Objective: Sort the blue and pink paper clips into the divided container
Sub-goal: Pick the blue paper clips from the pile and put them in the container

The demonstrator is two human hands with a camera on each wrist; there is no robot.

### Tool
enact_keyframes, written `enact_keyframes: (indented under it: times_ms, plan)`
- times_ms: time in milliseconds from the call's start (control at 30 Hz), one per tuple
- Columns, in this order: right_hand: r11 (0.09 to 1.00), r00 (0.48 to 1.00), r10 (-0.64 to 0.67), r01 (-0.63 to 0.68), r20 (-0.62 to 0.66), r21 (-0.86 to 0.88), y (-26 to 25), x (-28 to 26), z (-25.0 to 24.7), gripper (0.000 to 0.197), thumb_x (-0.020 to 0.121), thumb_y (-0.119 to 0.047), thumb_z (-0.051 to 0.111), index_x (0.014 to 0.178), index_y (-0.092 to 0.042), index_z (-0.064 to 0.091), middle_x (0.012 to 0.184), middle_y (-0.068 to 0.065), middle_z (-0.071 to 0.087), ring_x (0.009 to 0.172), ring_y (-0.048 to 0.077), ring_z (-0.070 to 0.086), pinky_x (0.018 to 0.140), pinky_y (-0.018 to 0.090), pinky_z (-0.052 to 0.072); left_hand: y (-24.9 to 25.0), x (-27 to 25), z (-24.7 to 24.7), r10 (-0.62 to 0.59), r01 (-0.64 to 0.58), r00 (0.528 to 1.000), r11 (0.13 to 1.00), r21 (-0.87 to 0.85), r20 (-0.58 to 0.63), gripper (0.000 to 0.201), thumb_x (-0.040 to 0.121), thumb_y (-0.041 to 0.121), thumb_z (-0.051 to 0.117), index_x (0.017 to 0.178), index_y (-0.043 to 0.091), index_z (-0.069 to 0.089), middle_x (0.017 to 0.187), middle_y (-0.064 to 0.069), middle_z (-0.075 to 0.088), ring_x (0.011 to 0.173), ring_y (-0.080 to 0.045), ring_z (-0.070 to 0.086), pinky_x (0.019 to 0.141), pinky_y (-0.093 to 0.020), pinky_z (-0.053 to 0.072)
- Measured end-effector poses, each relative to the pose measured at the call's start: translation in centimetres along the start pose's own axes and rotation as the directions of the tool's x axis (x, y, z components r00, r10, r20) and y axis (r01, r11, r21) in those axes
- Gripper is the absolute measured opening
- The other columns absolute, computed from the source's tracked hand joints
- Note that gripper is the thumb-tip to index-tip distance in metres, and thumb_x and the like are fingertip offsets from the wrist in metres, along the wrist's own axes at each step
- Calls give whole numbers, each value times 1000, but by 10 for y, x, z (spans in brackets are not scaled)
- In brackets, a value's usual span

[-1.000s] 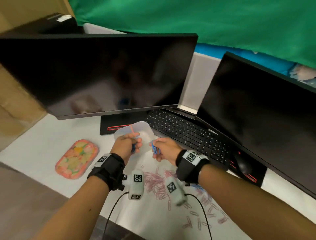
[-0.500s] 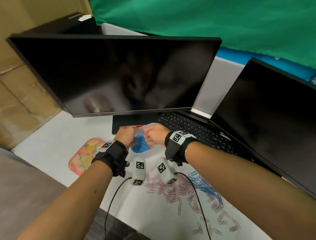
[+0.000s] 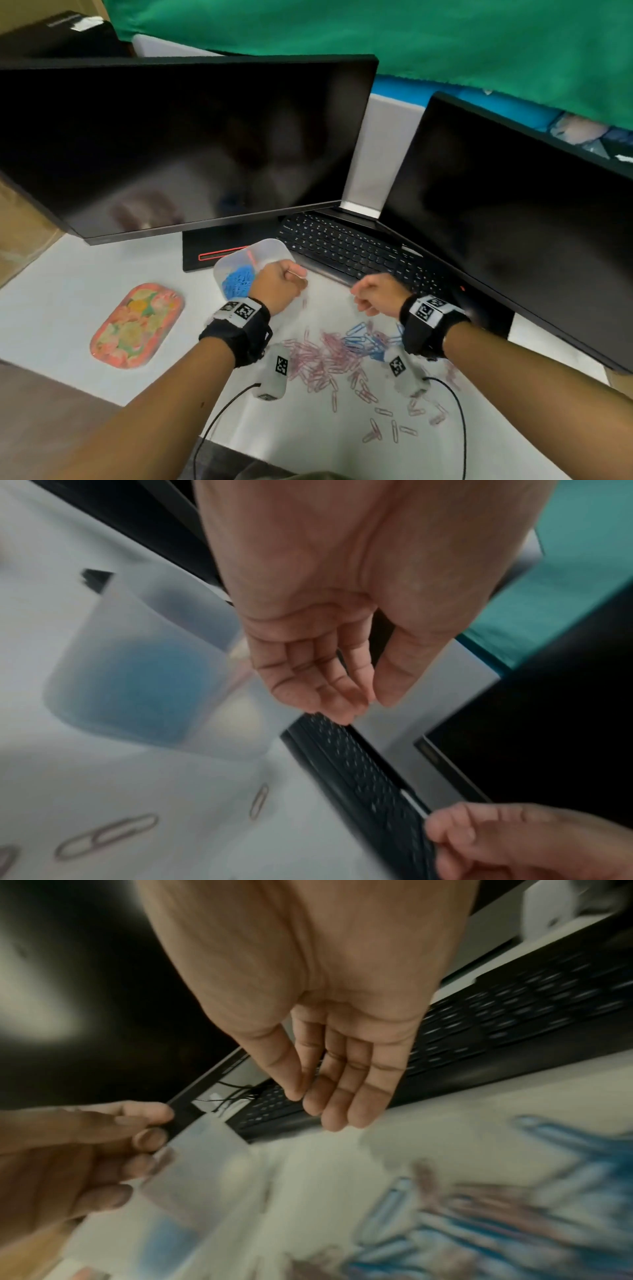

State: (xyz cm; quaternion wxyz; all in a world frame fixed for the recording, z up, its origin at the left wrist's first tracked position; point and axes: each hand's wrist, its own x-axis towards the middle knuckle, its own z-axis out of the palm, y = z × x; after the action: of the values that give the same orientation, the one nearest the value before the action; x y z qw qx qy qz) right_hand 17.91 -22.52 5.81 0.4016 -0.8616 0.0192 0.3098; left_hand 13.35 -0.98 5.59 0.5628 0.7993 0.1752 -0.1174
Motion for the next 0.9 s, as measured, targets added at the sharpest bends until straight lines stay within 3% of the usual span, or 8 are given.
enact_keyframes:
  times_ms: [133,233,333,433,533,733,800,900]
  plan:
    - [992,992,81,-89,-94,-88,59,-15,-21,15,89,-5,53,85,-13,64,77,1,66,67,14,62,64,28,53,-5,-3,45,66,-85,994,964,253,83,20,81,8,60,72,26,63,69,7,61,66,-15,58,62,-17,42]
    - [980,978,105,-132,-181,-147,96,-27,-26,22,83,-10,59,67,-24,60,67,-5,63,70,20,63,68,29,53,-10,-1,71,70,-133,983,909,394,168,15,84,12,59,84,24,68,78,8,62,77,-14,61,70,-17,43]
    - [971,958,145,-186,-246,-150,126,-37,-25,24,81,-9,58,64,-27,60,82,2,70,83,25,66,78,33,55,-12,4,91,59,-161,975,853,497,216,16,85,11,57,90,21,68,89,5,65,89,-17,63,75,-20,46]
    - [959,934,162,-225,-317,-173,146,-47,-25,26,81,-4,50,74,-26,62,96,2,68,90,23,62,79,27,50,-16,11,108,34,-169,972,793,585,234,20,85,10,52,89,23,66,101,2,68,92,-18,62,78,-24,49]
    - [962,937,108,-183,-332,-204,158,-51,-27,27,84,-2,46,92,-18,66,105,4,65,95,22,60,82,25,48,-18,16,120,-3,-163,971,722,673,238,21,85,13,52,96,24,65,110,1,66,99,-20,61,86,-29,51]
    - [910,978,-40,-49,-205,-412,162,-45,-32,39,90,-12,47,126,-23,57,127,0,52,119,20,49,104,30,40,-20,20,143,-22,-263,949,499,826,316,27,91,25,54,116,15,57,120,-6,55,105,-26,60,90,-37,52]
    - [885,984,-62,-24,-167,-465,161,-43,-30,39,92,-15,46,130,-24,54,127,-1,50,119,19,48,102,30,41,-21,19,148,-30,-262,951,456,851,308,30,92,23,52,120,14,56,122,-6,53,106,-27,60,89,-37,52]
    - [857,984,-112,24,-142,-515,166,-42,-27,32,93,-19,47,122,-23,60,113,-2,52,111,18,51,93,28,43,-22,17,151,-30,-235,960,451,861,278,30,90,19,52,119,14,57,121,-6,54,104,-27,61,87,-38,53]
